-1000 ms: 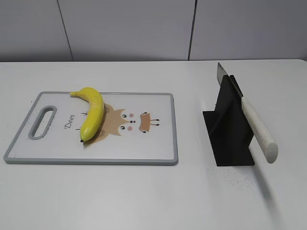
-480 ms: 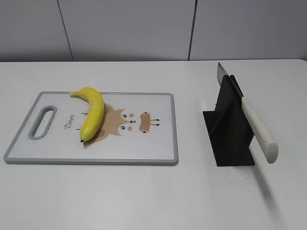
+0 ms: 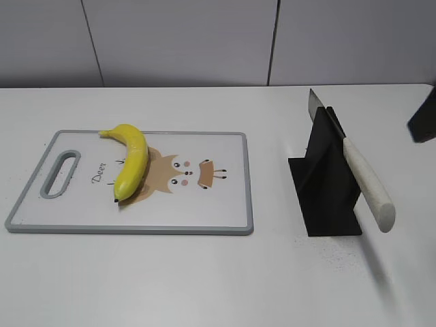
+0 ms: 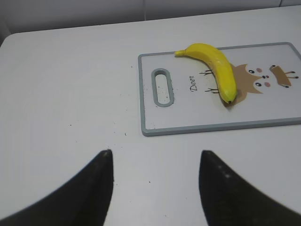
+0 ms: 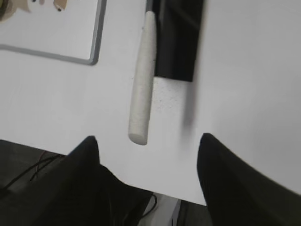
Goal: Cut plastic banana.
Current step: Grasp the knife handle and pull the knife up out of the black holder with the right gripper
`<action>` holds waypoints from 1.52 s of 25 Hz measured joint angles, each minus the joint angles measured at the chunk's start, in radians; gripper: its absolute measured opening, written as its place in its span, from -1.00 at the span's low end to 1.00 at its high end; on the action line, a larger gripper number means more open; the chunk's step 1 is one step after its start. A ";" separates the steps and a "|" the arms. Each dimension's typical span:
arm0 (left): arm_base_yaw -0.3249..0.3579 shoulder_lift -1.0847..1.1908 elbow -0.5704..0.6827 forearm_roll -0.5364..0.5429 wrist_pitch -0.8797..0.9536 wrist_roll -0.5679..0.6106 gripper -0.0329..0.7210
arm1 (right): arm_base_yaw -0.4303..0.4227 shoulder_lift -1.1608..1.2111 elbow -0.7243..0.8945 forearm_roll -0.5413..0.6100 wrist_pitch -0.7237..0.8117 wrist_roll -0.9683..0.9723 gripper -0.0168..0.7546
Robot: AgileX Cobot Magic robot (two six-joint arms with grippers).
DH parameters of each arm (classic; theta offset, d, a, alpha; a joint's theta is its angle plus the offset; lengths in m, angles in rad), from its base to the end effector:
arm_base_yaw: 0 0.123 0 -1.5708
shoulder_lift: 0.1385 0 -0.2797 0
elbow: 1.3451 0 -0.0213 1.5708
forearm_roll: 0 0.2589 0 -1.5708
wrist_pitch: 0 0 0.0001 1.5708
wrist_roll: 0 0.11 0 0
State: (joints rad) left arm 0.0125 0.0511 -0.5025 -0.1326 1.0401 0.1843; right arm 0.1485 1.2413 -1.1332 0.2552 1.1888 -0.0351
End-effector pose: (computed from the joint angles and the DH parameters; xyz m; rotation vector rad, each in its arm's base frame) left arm 0.0328 -0.0121 0.2745 0.1778 2.0575 -0.0385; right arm 0.2385 0.0617 0.3139 -0.1820 2.7662 0.3822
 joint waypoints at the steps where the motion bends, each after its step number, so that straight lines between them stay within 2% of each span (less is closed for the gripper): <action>1: 0.000 0.000 0.000 0.000 0.000 0.000 0.58 | 0.031 0.027 0.000 -0.002 0.000 0.014 0.34; 6: 0.000 0.000 0.000 -0.001 0.000 0.000 0.58 | 0.150 0.144 0.000 -0.080 0.001 0.090 0.32; 10: 0.000 0.000 0.000 -0.001 0.000 0.000 0.58 | 0.190 0.219 0.000 -0.107 -0.016 0.109 0.31; 21: 0.000 0.000 0.000 -0.001 0.000 0.000 0.56 | 0.196 0.409 -0.001 -0.157 -0.079 0.138 0.30; 38: 0.000 0.000 0.000 -0.001 0.000 0.000 0.52 | 0.196 0.468 -0.005 -0.158 -0.096 0.207 0.15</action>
State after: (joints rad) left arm 0.0125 0.0511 -0.5025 -0.1333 1.0401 0.1843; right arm 0.3445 1.7096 -1.1384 0.0969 1.0932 0.1719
